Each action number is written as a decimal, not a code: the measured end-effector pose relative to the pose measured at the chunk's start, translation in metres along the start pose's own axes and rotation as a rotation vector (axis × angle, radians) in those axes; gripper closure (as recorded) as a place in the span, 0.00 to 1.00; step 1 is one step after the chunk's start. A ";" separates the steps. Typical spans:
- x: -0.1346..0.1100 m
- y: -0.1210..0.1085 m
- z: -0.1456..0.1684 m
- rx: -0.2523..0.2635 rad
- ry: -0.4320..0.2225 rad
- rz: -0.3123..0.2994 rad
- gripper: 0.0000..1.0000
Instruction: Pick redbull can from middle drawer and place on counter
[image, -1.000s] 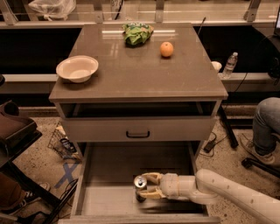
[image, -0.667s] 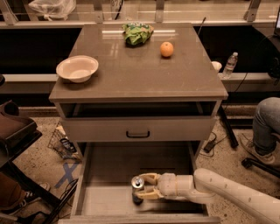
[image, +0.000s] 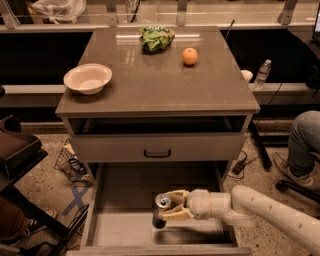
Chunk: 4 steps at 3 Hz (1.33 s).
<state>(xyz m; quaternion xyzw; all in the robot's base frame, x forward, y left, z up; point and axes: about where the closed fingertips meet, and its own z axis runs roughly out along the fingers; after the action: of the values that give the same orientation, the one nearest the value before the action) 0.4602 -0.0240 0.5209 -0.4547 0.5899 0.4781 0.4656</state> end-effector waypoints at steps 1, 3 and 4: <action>-0.068 -0.007 -0.033 0.080 0.010 0.014 1.00; -0.212 -0.030 -0.107 0.267 0.085 -0.023 1.00; -0.271 -0.041 -0.138 0.336 0.104 -0.017 1.00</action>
Offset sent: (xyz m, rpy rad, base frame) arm 0.0604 -0.1127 0.2551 -0.1744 -0.0690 -0.3217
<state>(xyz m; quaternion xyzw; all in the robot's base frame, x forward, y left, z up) 0.5261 -0.1407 0.7967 -0.3995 0.6811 0.3445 0.5078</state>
